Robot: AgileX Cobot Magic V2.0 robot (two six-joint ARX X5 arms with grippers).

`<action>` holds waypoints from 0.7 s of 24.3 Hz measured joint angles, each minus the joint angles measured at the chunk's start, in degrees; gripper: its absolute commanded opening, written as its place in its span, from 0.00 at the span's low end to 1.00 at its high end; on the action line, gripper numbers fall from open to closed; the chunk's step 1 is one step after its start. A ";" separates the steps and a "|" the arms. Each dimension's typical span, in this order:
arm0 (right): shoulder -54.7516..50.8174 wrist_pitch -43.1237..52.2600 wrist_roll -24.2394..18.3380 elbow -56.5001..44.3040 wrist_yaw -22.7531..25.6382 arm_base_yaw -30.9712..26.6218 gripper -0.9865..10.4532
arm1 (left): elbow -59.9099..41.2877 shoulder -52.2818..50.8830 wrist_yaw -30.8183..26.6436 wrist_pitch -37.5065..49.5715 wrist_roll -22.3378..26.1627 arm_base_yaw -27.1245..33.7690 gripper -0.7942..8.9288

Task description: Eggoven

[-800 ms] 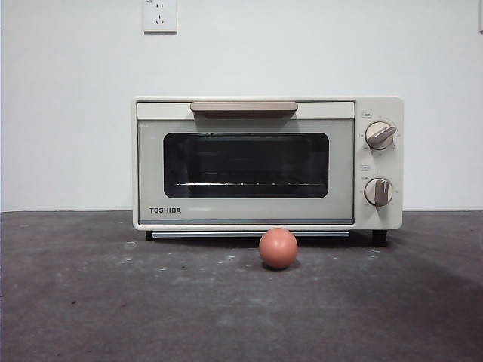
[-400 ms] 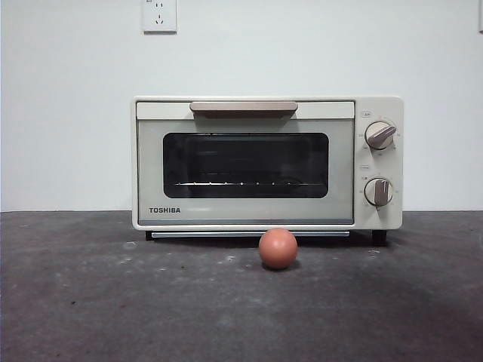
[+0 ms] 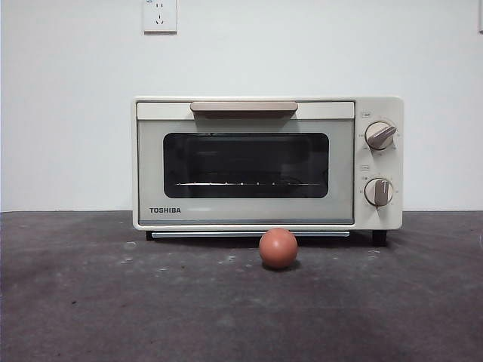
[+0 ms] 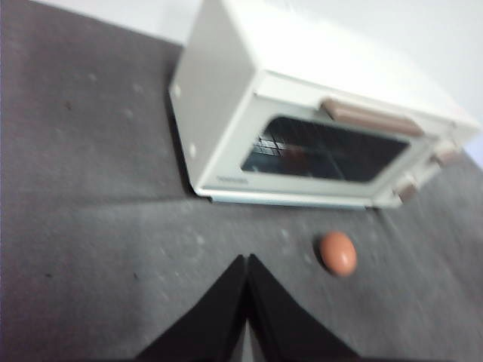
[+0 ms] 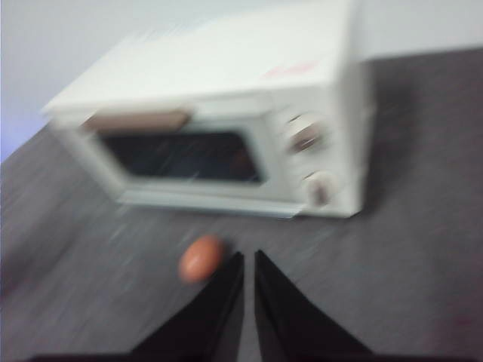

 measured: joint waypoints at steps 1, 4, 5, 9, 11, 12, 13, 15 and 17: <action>1.62 -1.73 -1.09 1.31 -1.99 0.00 0.09 | 1.31 1.14 0.63 -1.66 1.31 0.00 0.09; 6.16 -7.74 -4.42 4.98 -7.19 0.11 0.09 | 5.07 4.31 3.45 -6.80 4.74 -0.55 0.09; 7.30 -9.57 -5.27 5.81 -8.13 0.28 0.09 | 6.08 5.05 4.28 -8.15 5.62 -0.87 0.09; 10.29 -15.61 -8.39 7.28 -9.55 2.29 0.09 | 8.98 6.84 5.86 -13.40 8.66 -2.45 0.09; 10.69 -16.44 -9.16 7.28 -9.57 3.34 0.09 | 9.29 6.86 5.88 -14.88 9.60 -2.99 0.09; 10.71 -16.31 -9.38 7.28 -9.60 3.80 0.10 | 9.29 6.84 5.86 -15.37 9.99 -3.21 0.09; 10.69 -16.13 -9.60 7.28 -9.62 4.20 0.12 | 9.29 6.84 5.88 -15.54 10.19 -3.37 0.09; 10.67 -15.87 -10.01 7.28 -9.70 4.63 0.25 | 9.29 6.84 5.88 -15.61 10.38 -3.39 0.09; 10.62 -15.80 -9.97 7.28 -9.42 4.72 0.45 | 9.29 6.84 5.88 -15.96 10.43 -3.39 0.09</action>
